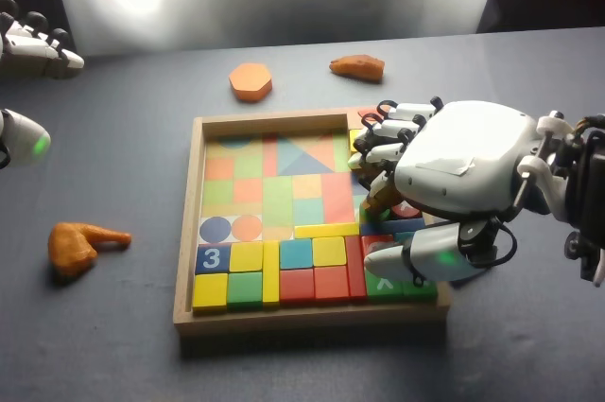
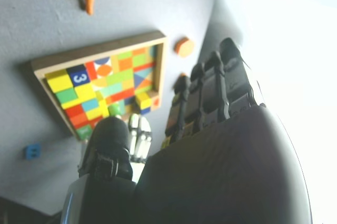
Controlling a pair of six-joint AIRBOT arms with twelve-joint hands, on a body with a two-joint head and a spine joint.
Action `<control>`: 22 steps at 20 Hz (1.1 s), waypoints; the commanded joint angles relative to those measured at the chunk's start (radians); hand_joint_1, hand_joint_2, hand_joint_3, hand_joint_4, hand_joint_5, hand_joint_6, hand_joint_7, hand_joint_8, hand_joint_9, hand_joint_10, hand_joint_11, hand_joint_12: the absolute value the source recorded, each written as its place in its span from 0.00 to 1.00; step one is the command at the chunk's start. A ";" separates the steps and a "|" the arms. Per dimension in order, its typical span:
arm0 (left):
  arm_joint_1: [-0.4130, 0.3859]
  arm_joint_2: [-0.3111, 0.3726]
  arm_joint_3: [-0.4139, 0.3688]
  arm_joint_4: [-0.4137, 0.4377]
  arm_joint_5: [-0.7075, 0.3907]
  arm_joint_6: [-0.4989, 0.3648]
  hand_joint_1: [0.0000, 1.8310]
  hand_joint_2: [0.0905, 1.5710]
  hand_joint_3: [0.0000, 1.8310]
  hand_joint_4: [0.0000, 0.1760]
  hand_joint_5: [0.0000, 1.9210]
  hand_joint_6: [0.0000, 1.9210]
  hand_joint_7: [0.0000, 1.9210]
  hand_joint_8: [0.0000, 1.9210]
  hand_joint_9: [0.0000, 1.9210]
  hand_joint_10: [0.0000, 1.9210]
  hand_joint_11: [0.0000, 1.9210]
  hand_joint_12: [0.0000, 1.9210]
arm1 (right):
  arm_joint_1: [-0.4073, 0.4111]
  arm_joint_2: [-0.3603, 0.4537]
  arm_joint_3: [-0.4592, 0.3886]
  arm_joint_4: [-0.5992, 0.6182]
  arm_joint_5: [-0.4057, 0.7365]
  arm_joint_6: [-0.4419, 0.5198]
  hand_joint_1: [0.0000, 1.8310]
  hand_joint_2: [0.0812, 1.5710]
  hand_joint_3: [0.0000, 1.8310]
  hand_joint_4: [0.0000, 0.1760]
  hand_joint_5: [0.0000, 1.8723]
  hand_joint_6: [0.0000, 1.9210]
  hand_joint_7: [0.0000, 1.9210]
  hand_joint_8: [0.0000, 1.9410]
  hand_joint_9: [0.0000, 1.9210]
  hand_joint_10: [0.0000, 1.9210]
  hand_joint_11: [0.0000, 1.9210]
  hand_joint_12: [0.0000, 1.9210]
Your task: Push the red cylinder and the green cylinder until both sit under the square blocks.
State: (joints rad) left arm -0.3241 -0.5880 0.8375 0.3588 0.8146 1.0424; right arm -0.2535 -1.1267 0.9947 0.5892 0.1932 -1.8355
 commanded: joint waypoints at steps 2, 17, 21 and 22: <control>-0.010 0.012 0.004 0.030 -0.078 0.003 0.00 0.93 0.00 0.00 0.03 0.00 0.03 0.00 0.03 0.00 0.00 0.12 | 0.014 0.012 -0.001 -0.006 0.037 -0.005 0.00 0.76 0.00 0.00 0.43 0.01 0.16 0.00 0.00 0.16 0.00 0.24; -0.010 0.012 -0.001 0.030 -0.075 0.003 0.00 0.92 0.00 0.00 0.04 0.00 0.04 0.00 0.03 0.00 0.00 0.13 | 0.150 0.119 -0.053 -0.007 0.045 0.060 0.00 0.76 0.00 0.00 0.42 0.00 0.17 0.00 0.00 0.19 0.00 0.36; -0.012 0.012 -0.001 0.030 -0.073 0.003 0.00 0.92 0.00 0.00 0.03 0.00 0.03 0.00 0.03 0.00 0.00 0.11 | 0.145 0.268 -0.158 -0.007 0.088 0.053 0.00 0.76 0.00 0.00 0.43 0.00 0.18 0.00 0.00 0.21 0.00 0.34; -0.012 0.012 -0.002 0.030 -0.073 0.003 0.00 0.92 0.00 0.00 0.03 0.00 0.03 0.00 0.02 0.00 0.00 0.10 | 0.142 0.312 -0.180 -0.007 0.101 0.053 0.00 0.76 0.00 0.00 0.43 0.00 0.17 0.00 0.00 0.19 0.00 0.30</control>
State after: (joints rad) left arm -0.3241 -0.5880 0.8368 0.3573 0.8158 1.0424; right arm -0.1169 -0.8135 0.8101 0.5907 0.1822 -1.7805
